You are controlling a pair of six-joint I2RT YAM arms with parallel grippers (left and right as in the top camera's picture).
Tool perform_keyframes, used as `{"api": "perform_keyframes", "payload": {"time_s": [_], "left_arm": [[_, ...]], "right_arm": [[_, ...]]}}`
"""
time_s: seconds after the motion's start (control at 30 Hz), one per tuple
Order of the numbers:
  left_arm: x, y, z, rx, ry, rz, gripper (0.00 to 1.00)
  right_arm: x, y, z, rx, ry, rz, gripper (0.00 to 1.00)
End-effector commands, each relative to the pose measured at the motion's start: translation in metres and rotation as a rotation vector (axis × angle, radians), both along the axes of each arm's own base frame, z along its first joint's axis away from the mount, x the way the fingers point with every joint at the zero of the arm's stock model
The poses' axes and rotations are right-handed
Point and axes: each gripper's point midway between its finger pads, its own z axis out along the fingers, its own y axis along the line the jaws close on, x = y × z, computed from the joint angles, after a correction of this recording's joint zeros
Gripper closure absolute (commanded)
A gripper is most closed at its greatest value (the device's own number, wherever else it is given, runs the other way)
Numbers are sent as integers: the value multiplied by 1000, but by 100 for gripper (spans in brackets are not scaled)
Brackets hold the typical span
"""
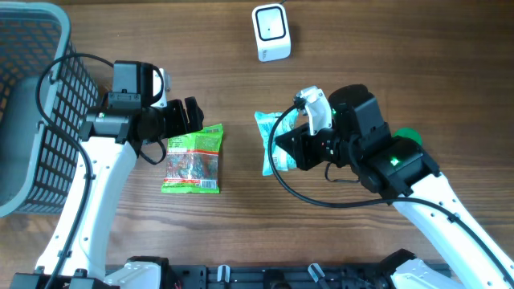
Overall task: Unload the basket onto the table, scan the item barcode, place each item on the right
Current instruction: 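Lift the teal packet and carry it up toward the scanner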
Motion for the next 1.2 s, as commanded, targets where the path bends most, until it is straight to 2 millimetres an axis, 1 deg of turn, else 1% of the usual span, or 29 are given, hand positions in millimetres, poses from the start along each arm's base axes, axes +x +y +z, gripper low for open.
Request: {"api": "perform_keyframes", "payload": {"time_s": [0.0,0.07,0.1,0.13,0.17,0.2,0.3,0.4,0.5,0.57,0.7,0.77,0.83,0.9,1.0,1.07,1.1,1.13,1.17], "left_arm": [[1,-3,1,-12,-1,-5,0],[1,-3,1,-12,-1,-5,0],[1,-3,1,-12,-1,-5,0],[1,-3,1,-12,-1,-5,0],[1,-3,1,-12,-1,-5,0],[1,-3,1,-12,-1,-5,0],[1,-3,1,-12,-1,-5,0],[1,-3,1,-12,-1,-5,0],[1,-3,1,-12,-1,-5,0],[1,-3,1,-12,-1,-5,0],[1,-3,1,-12,-1,-5,0],[1,-3,1,-12,-1,-5,0],[1,-3,1,-12,-1,-5,0],[1,-3,1,-12,-1,-5,0],[1,-3,1,-12,-1,-5,0],[1,-3,1,-12,-1,-5,0],[1,-3,1,-12,-1,-5,0],[1,-3,1,-12,-1,-5,0],[1,-3,1,-12,-1,-5,0]], "right_arm": [[-2,2,7,13,-22,25,96],[-1,0,5,4,-23,16,95],[-1,0,5,5,-22,16,93],[-1,0,5,5,-22,17,89],[-1,0,5,5,-21,17,89],[-2,0,5,3,-18,17,96],[-2,0,5,4,-17,14,96],[6,-7,-2,-40,-29,-26,96],[11,-7,-14,-72,-6,-32,96],[14,-5,-29,-93,31,-31,96],[22,0,-66,-149,119,-26,96],[28,4,-83,-184,106,23,96],[36,7,-89,-203,56,68,96],[47,5,-80,-228,-6,53,96],[72,-11,-50,-317,-93,-52,96],[84,-18,-22,-351,-140,-102,96],[90,-23,-1,-369,-171,-133,96],[93,-26,17,-379,-194,-153,96],[96,-29,29,-386,-212,-165,96]]}}
